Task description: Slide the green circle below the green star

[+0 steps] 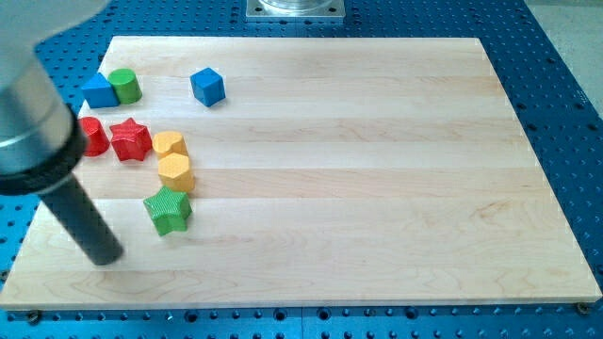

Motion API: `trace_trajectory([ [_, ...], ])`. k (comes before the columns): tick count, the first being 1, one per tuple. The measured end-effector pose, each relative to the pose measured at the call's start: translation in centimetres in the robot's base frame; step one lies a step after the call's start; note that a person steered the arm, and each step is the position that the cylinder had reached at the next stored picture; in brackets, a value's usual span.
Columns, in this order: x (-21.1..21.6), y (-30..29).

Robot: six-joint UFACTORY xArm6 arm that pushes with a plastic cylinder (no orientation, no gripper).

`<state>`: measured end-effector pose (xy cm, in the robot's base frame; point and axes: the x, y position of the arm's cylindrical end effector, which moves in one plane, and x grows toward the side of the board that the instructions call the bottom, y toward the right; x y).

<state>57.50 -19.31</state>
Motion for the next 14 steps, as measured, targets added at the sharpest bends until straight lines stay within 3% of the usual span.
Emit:
trace_trajectory([
  [3, -3.0, 3.9],
  [4, -0.3, 5.4],
  [5, -2.2, 12.4],
  [6, -10.5, 19.2],
  [7, -20.3, 22.2],
  [8, -29.5, 21.0],
  [9, -36.3, 15.5],
  [10, -38.3, 11.3],
  [12, -37.8, -1.4],
  [13, -34.2, -2.7],
  [14, -33.8, -4.6],
])
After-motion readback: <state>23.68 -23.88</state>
